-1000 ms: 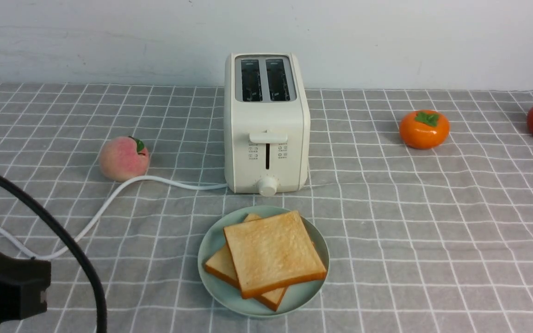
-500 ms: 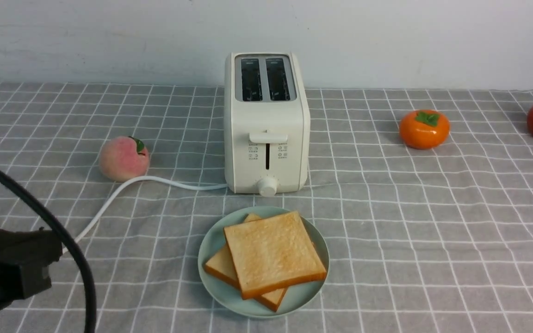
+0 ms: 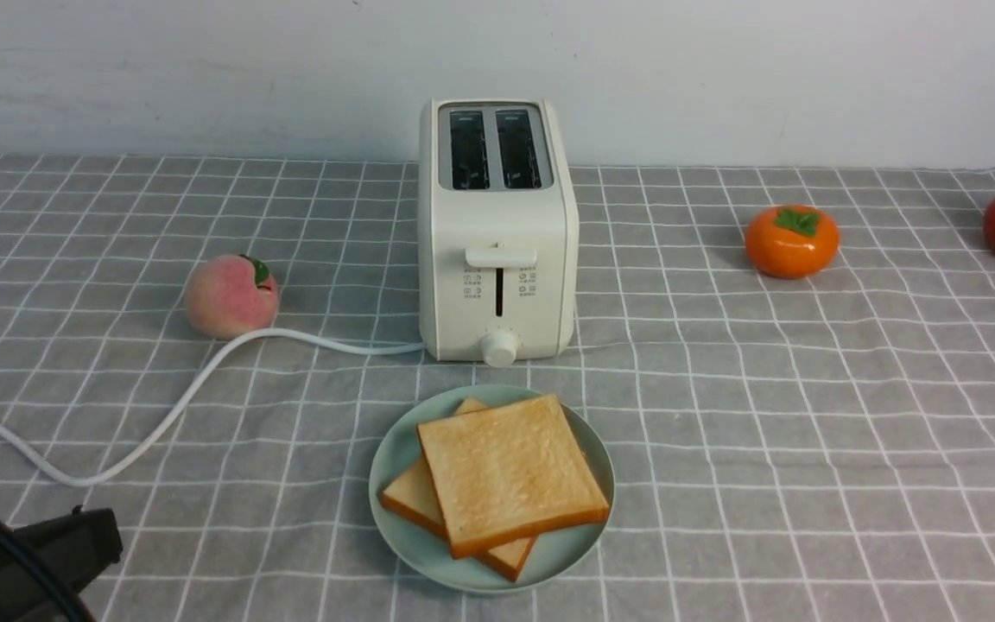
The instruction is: Take toasted bread from bread machine on grey coffee table place on plate.
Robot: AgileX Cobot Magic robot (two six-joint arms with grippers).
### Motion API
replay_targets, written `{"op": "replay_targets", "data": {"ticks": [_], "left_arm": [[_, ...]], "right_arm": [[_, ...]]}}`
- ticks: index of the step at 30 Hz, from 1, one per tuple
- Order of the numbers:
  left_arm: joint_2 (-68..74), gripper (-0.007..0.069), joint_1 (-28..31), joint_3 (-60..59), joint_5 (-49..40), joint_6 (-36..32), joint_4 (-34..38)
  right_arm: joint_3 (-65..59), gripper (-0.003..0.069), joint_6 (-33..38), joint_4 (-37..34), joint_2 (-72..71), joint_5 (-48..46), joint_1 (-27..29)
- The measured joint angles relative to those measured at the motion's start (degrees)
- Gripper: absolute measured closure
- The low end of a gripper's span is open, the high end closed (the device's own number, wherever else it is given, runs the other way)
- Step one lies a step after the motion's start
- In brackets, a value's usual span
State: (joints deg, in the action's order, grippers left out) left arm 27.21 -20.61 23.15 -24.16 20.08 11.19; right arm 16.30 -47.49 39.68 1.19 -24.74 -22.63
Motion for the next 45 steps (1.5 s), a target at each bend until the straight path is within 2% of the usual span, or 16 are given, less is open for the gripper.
{"op": "replay_targets", "data": {"ticks": [4, 8, 14, 17, 19, 23, 45], "left_arm": [[-0.2, 0.0638, 0.0, -0.4, -0.7, -1.5, -1.3], [-3.8, 0.0638, 1.1, -3.3, 2.1, -4.4, -5.0], [-19.5, 0.0638, 11.5, -18.0, 10.1, -5.2, -7.9], [-24.6, 0.0638, 14.6, -22.5, 10.5, -5.2, -8.3], [-27.5, 0.0638, 16.4, -24.4, 5.9, -5.2, -8.6], [-27.8, 0.0638, 16.4, -24.9, 2.2, -5.3, -9.1], [-27.8, 0.0630, 16.4, -24.9, 2.1, -5.4, -9.4]], "right_arm": [[0.0, 0.0623, 0.0, 0.0, 0.0, 0.1, 0.0], [0.0, 0.0617, 0.0, 0.2, 0.0, 0.1, 0.0], [0.0, 0.0616, 0.0, 0.2, 0.0, 0.2, 0.0], [0.0, 0.0615, 0.0, 0.2, 0.0, 0.2, 0.0], [0.0, 0.0611, 0.0, 0.2, 0.0, 0.2, 0.0], [0.0, 0.0608, 0.0, 0.2, 0.0, 0.2, 0.0], [0.0, 0.0583, 0.0, 0.4, 0.0, 0.2, 0.0]]}}
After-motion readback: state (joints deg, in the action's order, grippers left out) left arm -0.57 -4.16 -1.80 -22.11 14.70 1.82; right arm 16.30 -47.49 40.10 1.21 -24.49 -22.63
